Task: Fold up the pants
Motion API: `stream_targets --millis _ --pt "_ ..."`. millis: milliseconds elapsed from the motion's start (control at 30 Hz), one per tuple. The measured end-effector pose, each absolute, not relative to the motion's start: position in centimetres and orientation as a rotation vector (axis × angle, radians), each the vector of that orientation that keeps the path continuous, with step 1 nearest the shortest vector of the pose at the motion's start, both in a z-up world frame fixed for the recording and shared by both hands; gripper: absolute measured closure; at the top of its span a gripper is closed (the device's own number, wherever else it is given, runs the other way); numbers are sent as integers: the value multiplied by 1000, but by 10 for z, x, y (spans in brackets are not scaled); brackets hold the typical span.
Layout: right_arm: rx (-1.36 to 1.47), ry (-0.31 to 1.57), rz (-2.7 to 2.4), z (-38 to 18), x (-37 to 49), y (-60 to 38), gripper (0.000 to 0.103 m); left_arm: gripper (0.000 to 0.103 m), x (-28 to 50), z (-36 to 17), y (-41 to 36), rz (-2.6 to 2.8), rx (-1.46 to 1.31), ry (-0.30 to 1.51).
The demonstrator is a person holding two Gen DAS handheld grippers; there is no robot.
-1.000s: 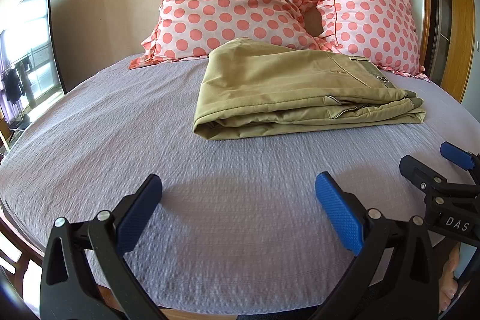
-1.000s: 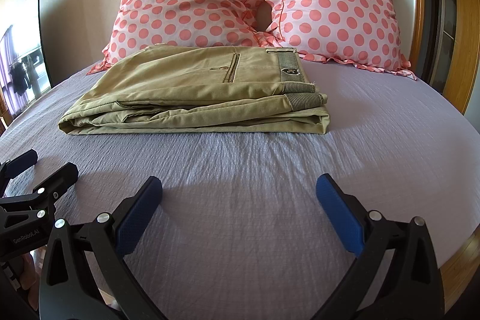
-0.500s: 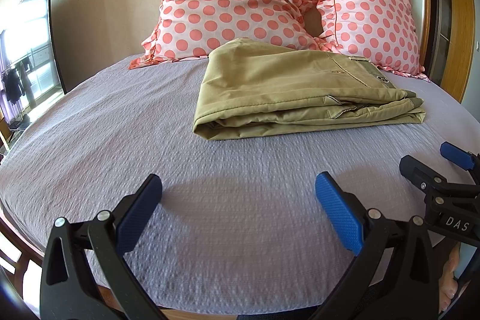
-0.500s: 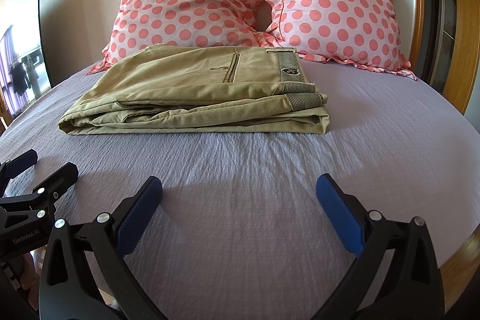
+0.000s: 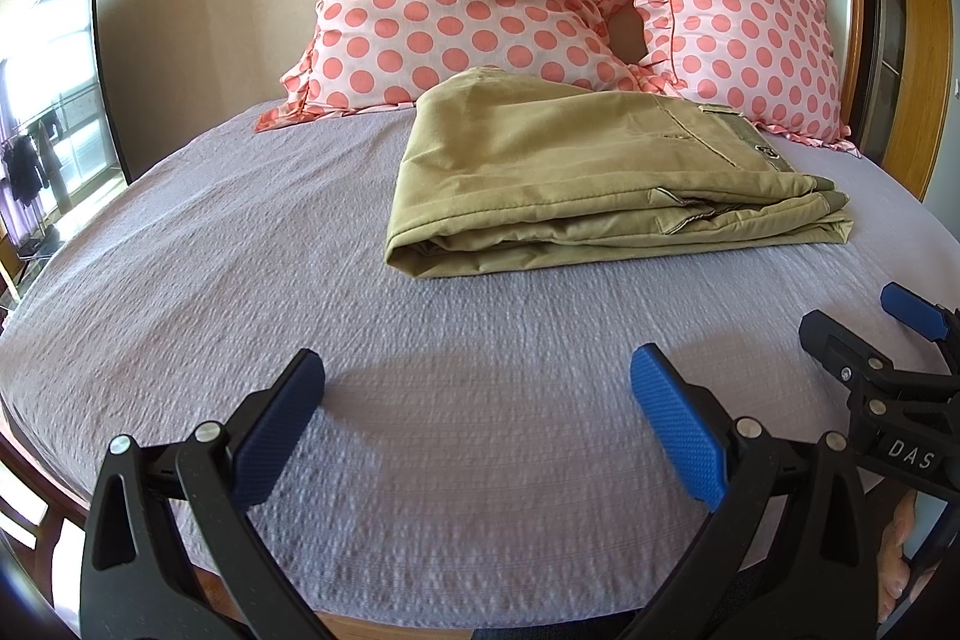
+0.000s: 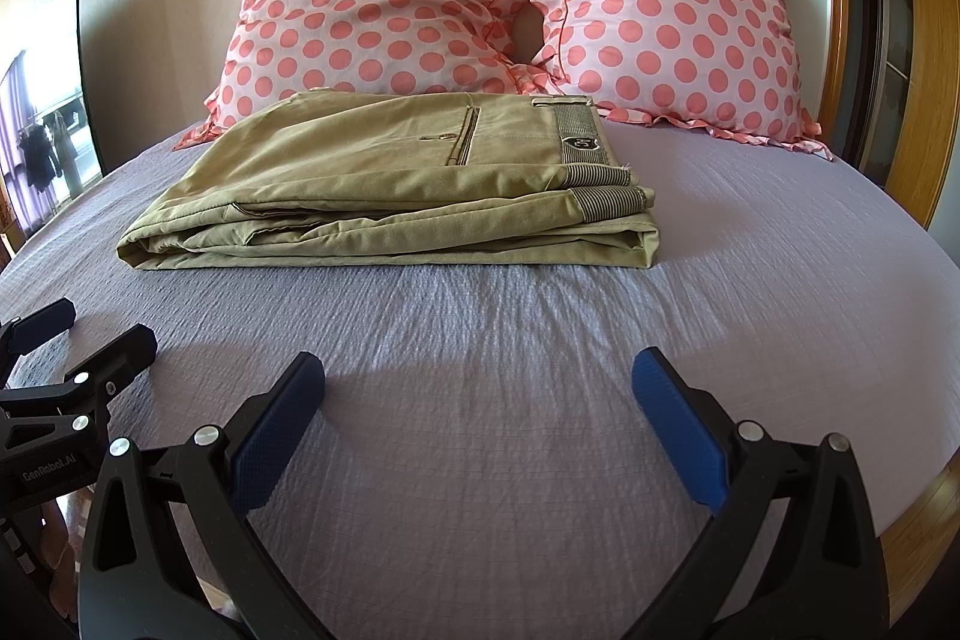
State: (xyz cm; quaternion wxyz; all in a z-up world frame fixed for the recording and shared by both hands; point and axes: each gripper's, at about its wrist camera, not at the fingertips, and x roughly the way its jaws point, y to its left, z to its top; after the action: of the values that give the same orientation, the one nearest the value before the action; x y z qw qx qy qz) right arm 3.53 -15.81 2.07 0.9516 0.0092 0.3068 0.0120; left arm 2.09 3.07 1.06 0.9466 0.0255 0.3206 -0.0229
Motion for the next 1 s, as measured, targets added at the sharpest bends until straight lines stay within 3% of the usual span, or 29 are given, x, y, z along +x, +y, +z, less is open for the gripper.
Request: stream_targets --millis 1000 --pt "19 622 24 21 35 -158 1 2 26 13 29 -43 45 668"
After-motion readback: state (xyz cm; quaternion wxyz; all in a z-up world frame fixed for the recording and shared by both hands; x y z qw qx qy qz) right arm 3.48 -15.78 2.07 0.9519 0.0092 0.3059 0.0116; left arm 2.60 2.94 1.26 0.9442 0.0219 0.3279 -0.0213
